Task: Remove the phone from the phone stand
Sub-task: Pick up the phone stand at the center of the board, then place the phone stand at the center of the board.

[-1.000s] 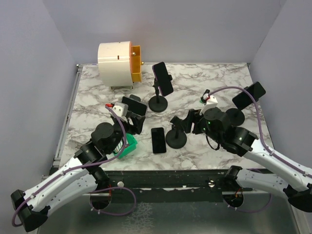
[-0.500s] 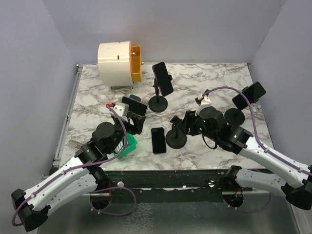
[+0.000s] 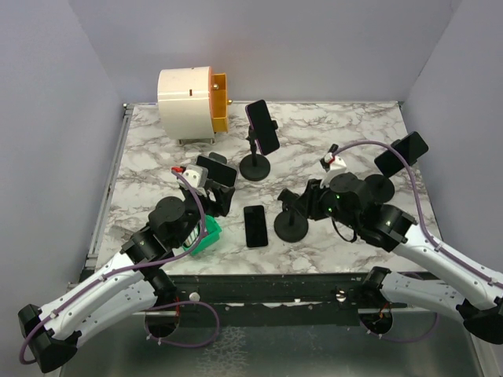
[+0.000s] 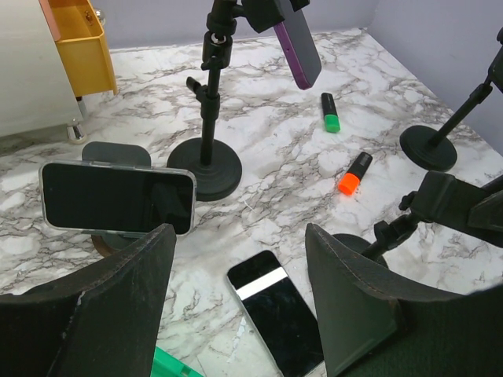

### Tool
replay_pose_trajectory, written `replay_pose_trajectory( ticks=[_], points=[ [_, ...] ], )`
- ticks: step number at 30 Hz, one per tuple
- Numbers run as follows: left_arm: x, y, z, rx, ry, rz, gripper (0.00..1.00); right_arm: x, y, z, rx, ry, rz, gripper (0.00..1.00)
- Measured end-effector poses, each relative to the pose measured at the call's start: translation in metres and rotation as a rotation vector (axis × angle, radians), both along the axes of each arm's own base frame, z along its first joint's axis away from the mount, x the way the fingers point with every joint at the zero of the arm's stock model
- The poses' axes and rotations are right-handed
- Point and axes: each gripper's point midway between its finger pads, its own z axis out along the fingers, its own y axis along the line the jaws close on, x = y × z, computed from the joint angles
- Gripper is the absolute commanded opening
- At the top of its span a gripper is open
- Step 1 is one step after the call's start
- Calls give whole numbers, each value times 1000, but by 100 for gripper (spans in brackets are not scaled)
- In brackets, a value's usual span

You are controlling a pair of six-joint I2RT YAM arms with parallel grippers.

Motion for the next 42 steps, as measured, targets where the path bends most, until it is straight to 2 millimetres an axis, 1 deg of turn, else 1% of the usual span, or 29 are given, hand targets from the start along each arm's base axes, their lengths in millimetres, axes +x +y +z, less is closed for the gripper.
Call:
replay_pose_trajectory(
  ticks=[3,6,9,15,17,19,24,28,31,32,33,35,39,42],
  points=[
    [0,0,0,0,0,0,68,-4,-6,5,-19,-13,11,0],
    [0,0,0,0,0,0,68,-5,-9,17,-32,-33,20,1],
    [0,0,0,0,1,0,68,-3,-15,38,-43,-73,17,0],
    [0,0,0,0,1,0,68,6,-23,91,-33,-180,-17,0],
    [0,0,0,-1,1,0,68,12,-23,100,-41,-200,-32,0],
    [0,0,0,-2,0,0,68,17,-23,99,-61,-203,-52,0],
    [0,0,0,-5,2,1,68,32,-25,86,-122,-194,-105,0],
    [0,0,0,-5,3,2,68,46,-23,86,-143,-204,-141,0],
    [0,0,0,-5,5,2,68,67,-29,90,-142,-211,-199,0],
    [-1,0,-1,-5,6,2,68,70,-27,90,-138,-211,-201,0],
    [-1,1,-1,-5,7,2,68,83,-36,92,-134,-210,-243,0],
    [-1,1,-1,-4,8,2,68,103,-48,94,-120,-207,-301,0],
    [-2,3,1,-11,2,3,68,133,-63,92,-101,-204,-371,0],
    [-3,4,3,-16,-3,4,68,150,-67,89,-89,-193,-391,0]
  ],
)
